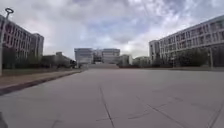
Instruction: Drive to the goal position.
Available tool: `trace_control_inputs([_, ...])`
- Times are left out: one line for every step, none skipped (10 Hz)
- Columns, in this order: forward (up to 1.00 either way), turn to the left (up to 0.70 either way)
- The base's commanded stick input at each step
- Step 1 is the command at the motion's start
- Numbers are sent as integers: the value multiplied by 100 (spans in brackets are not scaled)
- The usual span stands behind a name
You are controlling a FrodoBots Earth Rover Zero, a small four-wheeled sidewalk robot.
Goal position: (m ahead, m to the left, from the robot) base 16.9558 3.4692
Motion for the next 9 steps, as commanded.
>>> trace_control_inputs([70,0])
trace_control_inputs([70,0])
trace_control_inputs([70,0])
trace_control_inputs([70,0])
trace_control_inputs([70,0])
trace_control_inputs([70,0])
trace_control_inputs([70,0])
trace_control_inputs([70,0])
trace_control_inputs([70,0])
